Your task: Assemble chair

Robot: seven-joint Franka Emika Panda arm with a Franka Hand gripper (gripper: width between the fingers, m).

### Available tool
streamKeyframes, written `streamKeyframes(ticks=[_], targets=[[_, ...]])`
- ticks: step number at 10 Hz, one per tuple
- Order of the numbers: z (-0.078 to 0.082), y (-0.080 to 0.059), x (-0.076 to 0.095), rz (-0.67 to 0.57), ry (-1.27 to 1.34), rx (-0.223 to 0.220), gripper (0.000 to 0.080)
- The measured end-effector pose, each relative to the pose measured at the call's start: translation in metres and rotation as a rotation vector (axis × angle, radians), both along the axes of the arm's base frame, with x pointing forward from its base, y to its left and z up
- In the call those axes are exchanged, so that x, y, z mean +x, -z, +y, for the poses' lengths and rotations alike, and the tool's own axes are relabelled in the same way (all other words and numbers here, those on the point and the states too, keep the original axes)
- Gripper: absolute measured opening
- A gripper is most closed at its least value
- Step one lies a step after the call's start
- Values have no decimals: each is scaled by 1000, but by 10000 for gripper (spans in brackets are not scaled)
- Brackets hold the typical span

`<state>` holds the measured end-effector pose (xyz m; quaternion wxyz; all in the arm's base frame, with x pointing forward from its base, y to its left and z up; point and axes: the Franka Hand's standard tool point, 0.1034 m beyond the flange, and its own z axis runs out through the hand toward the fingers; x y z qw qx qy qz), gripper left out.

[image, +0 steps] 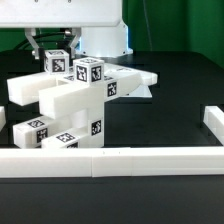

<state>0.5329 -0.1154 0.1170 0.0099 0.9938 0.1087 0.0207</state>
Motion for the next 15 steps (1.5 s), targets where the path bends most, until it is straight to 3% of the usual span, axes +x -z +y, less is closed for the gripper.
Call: streamKeyframes(ticks=[3, 6, 15], targets=[[0, 0, 0, 0, 23, 1, 284], [1, 2, 0, -29, 281, -10, 284], [1, 1, 0, -35, 293, -15, 285]])
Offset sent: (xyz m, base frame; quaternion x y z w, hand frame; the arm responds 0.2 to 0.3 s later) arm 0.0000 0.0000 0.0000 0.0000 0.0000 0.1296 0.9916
